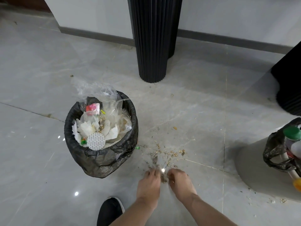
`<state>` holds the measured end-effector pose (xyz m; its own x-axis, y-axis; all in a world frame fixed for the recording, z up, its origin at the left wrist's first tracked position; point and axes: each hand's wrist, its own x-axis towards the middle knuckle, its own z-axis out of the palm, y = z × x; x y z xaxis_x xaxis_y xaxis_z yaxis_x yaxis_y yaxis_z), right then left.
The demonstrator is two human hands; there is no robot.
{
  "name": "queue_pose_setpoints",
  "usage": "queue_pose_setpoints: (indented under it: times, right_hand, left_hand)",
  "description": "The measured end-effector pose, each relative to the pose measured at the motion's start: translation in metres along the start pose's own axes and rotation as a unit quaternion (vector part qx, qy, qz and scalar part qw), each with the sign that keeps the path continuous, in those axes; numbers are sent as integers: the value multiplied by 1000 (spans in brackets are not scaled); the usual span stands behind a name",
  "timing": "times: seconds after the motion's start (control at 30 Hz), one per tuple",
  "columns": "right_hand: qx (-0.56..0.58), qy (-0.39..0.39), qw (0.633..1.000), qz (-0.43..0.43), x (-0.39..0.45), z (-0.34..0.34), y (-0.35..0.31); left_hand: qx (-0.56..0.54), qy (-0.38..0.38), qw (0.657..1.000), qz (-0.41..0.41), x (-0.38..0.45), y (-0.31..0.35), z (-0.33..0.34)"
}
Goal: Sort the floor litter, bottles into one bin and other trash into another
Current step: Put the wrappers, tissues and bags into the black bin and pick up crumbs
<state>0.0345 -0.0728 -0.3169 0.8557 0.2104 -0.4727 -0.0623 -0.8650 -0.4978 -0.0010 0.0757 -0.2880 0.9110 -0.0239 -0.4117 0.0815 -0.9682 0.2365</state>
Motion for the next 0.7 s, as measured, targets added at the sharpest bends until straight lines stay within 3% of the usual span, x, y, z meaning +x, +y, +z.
queue_pose_setpoints:
  times: [0.13,0.27,0.37,0.47,0.57,0.7]
  right_hand:
    - [107,60,990,74,-7,-25,-14]
    - [239,151,958,55,-1,-81,-72]
    - [322,204,925,-2,4,-125,-140]
    - [355,208,907,-85,10,-152,-212]
    - [331,168,917,-145,21,-161,-264]
    - [295,173,928,-145,30,-161,-269]
  left_hand:
    - [-70,99,992,18,-21,-4,-42]
    - [-96,282,952,66,-32,-22,-137]
    - [-112,381,918,4,-28,-51,-209]
    - [-131,405,902,-73,-19,-88,-251]
    - [-91,357,922,-121,-14,-115,-269]
    - [-83,357,923,-115,-14,-118,-275]
